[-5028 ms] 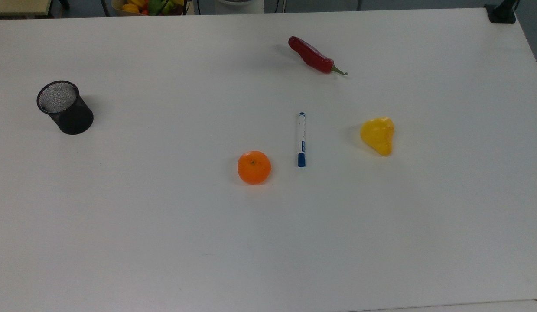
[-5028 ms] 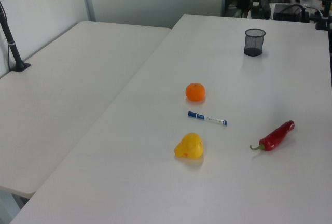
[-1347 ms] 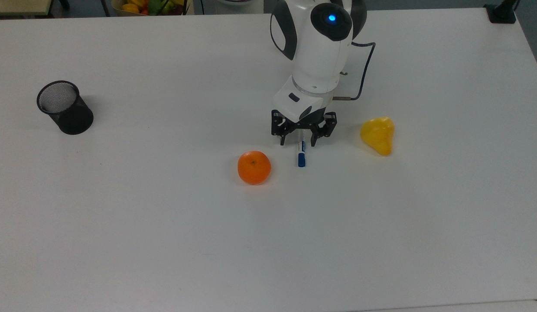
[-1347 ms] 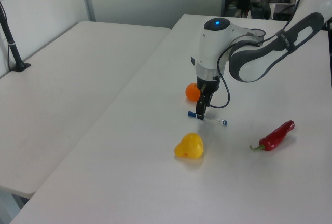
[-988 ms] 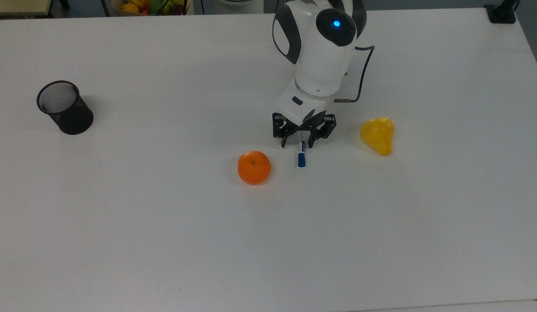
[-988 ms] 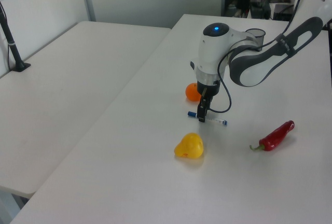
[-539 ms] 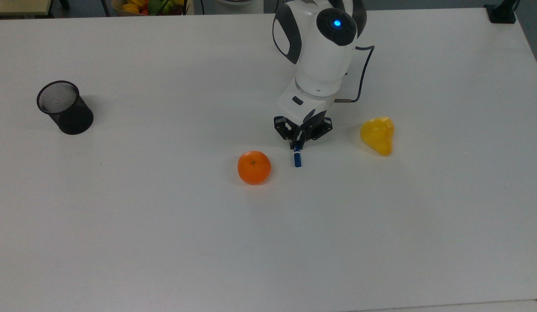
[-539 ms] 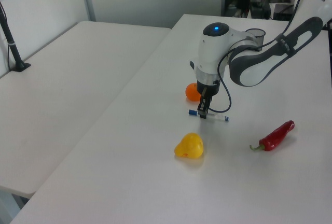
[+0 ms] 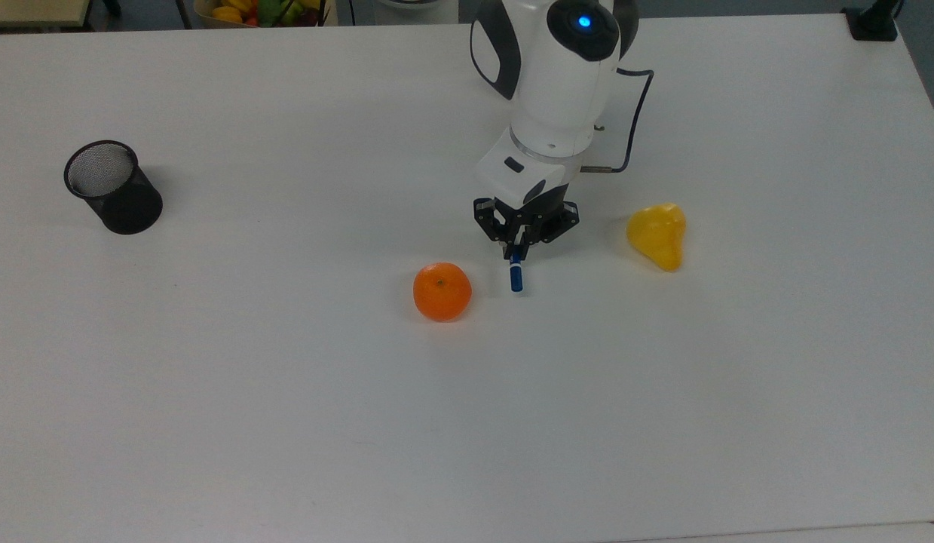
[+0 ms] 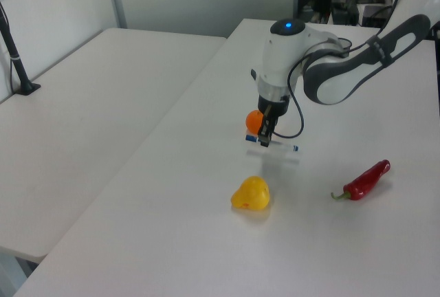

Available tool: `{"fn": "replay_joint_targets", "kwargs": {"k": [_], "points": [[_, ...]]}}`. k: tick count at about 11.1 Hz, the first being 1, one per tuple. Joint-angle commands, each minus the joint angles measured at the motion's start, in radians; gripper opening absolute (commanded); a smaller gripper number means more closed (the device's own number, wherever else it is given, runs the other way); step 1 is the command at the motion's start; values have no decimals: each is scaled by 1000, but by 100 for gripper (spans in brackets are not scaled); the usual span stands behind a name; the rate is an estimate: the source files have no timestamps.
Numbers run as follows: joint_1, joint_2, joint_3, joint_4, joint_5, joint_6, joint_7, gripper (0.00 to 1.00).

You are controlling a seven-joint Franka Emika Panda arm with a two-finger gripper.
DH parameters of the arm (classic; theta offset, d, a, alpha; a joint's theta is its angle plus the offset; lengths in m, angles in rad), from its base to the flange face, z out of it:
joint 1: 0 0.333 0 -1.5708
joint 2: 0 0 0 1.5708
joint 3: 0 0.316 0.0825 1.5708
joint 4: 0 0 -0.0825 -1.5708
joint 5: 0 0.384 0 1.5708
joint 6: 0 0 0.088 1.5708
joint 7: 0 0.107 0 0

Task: Place marker
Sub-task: 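Lift the marker up off the table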

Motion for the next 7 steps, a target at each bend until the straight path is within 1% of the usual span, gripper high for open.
{"fn": "replay_joint_targets", "kwargs": {"k": [1, 2, 4, 7], "points": [[-25, -128, -2, -22, 18, -89, 12, 0], [-38, -170, -2, -22, 61, -124, -18, 0], [-57, -268, -14, -10, 167, -274, -133, 0], [-80, -366, -28, -10, 210, -403, -210, 0]]}}
